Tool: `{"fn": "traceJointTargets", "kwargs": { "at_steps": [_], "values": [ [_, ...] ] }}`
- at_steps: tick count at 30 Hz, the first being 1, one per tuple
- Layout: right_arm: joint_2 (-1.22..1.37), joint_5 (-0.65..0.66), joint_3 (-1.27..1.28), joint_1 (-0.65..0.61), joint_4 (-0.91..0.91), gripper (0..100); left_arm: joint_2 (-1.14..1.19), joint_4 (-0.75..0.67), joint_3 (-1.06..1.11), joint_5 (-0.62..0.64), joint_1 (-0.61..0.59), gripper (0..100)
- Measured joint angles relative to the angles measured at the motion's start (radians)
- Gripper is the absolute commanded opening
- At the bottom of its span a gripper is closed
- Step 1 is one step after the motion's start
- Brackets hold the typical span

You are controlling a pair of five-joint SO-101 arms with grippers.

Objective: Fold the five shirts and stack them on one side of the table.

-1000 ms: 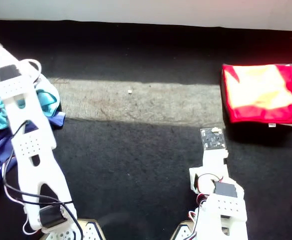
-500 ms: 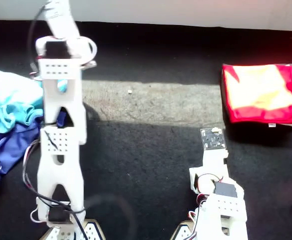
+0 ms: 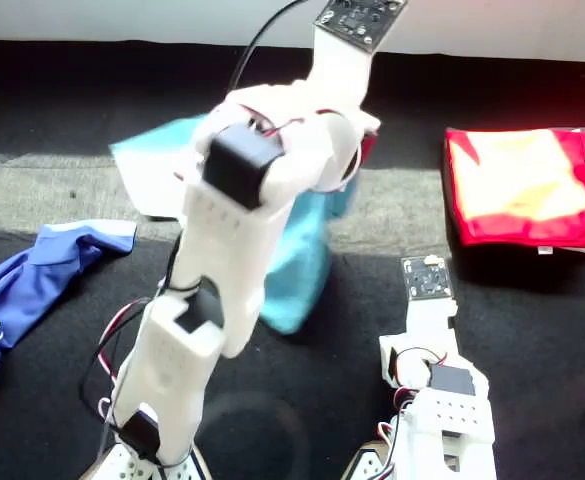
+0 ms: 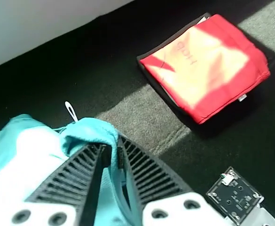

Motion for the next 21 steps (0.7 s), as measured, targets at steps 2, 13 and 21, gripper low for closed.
{"fn": "traceJointTargets", "kwargs": {
  "at_steps": [2, 13, 21],
  "values": [
    [0.000, 0.000, 0.000, 0.000, 0.000, 22.8, -0.057, 0.000, -0.002, 0.000, -0.006, 1],
    [-0.002, -0.003, 0.000, 0.000, 0.000, 22.8, -0.373, 0.000, 0.582, 0.000, -0.367, 1],
    [0.003, -0.003, -0.298, 0.003, 0.195, 22.8, -0.488, -0.094, 1.386, -0.103, -0.704, 1]
  ]
}}
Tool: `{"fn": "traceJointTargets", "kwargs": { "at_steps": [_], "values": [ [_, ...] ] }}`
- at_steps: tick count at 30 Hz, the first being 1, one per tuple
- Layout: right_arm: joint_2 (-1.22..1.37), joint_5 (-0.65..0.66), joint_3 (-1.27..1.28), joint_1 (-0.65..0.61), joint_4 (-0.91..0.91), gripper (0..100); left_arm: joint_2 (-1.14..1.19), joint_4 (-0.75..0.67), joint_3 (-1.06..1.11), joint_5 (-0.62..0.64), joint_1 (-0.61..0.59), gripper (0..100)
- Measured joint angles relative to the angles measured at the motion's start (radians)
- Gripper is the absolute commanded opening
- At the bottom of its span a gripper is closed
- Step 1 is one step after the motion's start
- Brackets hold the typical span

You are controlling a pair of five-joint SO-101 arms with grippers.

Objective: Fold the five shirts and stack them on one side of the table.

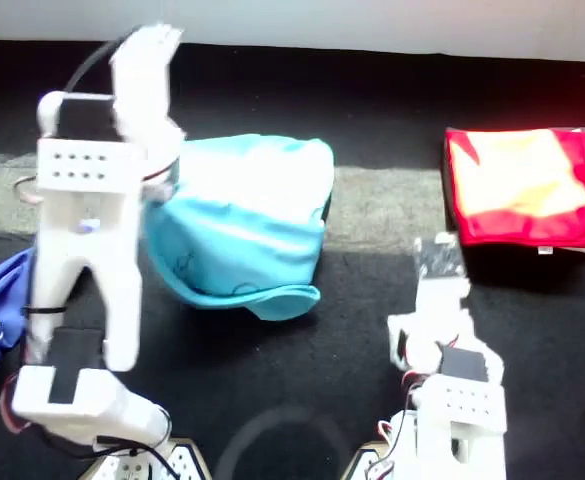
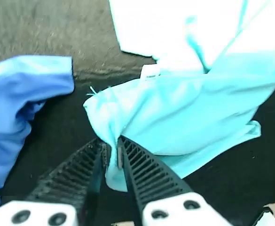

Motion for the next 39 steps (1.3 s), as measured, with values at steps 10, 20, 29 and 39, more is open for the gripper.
{"fn": "traceJointTargets", "kwargs": {
  "at_steps": [10, 20, 29, 39],
  "values": [
    [0.292, 0.000, -0.400, -0.107, 0.127, 22.8, -0.025, -0.155, 0.373, -0.253, -0.388, 1],
    [0.672, 0.000, -0.675, -0.339, 0.129, 22.8, -0.025, -0.146, 0.535, -0.292, -0.344, 10],
    [0.873, 0.000, -0.732, -0.370, 0.129, 22.8, -0.035, -0.112, 0.585, -0.419, -0.400, 19],
    [0.905, 0.000, -0.732, -0.370, 0.129, 22.8, -0.035, -0.273, 0.609, -0.419, -0.456, 19]
  ]
}}
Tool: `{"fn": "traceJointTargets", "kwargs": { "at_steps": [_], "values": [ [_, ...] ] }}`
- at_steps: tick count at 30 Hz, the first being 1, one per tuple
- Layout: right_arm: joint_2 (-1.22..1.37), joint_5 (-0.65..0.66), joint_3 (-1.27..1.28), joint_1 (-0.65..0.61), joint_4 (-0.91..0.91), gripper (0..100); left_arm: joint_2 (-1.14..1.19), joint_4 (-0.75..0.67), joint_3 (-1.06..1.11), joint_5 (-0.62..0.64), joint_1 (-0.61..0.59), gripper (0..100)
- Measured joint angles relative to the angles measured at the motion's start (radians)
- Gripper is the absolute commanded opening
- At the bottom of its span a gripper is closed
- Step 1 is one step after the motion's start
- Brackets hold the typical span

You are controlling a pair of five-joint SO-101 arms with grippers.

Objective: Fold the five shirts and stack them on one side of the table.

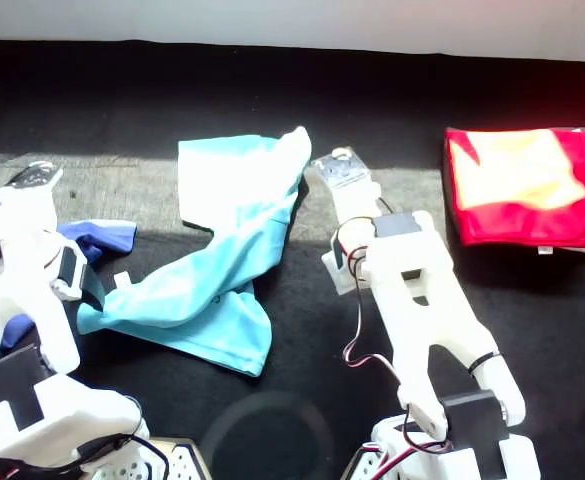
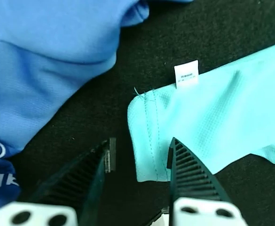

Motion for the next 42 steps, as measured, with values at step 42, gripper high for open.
{"fn": "traceJointTargets", "kwargs": {
  "at_steps": [42],
  "values": [
    [0.008, 0.000, -0.218, 0.000, 0.144, 22.8, 0.218, -0.115, 0.038, 0.100, 0.060, 19]
  ]
}}
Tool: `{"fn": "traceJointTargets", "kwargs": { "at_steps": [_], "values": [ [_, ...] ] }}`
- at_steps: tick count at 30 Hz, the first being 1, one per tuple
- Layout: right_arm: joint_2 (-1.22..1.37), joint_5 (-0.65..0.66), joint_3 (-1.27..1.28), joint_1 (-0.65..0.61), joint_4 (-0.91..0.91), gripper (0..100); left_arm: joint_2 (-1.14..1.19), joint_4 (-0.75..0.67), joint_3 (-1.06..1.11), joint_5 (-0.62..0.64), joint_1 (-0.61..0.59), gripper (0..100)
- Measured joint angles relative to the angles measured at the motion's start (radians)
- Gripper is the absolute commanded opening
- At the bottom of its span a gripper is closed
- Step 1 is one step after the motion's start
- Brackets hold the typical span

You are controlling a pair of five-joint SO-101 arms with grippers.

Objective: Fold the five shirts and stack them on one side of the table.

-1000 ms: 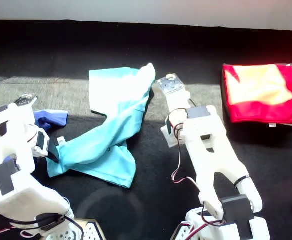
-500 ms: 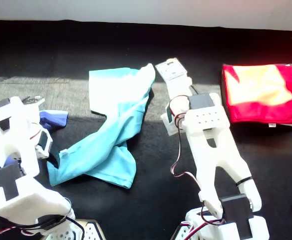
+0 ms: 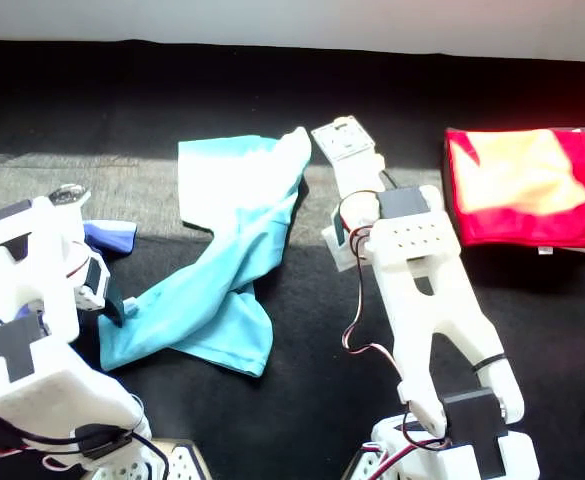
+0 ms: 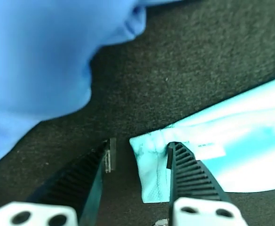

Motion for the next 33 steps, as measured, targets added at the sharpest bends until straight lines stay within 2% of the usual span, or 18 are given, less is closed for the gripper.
{"fn": "traceJointTargets", "kwargs": {
  "at_steps": [4, 8, 17, 20, 25, 30, 33],
  "values": [
    [0.003, 0.000, 0.000, 0.000, 0.000, 22.8, 0.051, -0.017, -0.012, 0.000, 0.020, 17],
    [0.026, 0.000, 0.000, 0.000, 0.000, 22.8, 0.060, -0.017, -0.012, 0.000, 0.049, 0],
    [0.146, 0.000, -0.060, -0.002, -0.034, 22.8, 0.064, 0.018, -0.018, 0.002, 0.081, 1],
    [0.216, -0.009, -0.184, -0.025, -0.002, 23.0, 0.043, 0.081, -0.064, 0.000, 0.058, 1],
    [0.436, -0.084, -0.514, -0.058, 0.132, 23.1, -0.075, 0.173, -0.207, 0.000, -0.071, 1],
    [0.707, -0.094, -0.875, -0.153, 0.302, 23.1, -0.186, 0.190, -0.310, 0.003, -0.158, 1],
    [0.848, -0.094, -1.051, -0.230, 0.394, 23.1, -0.227, 0.186, -0.331, 0.054, -0.178, 1]
  ]
}}
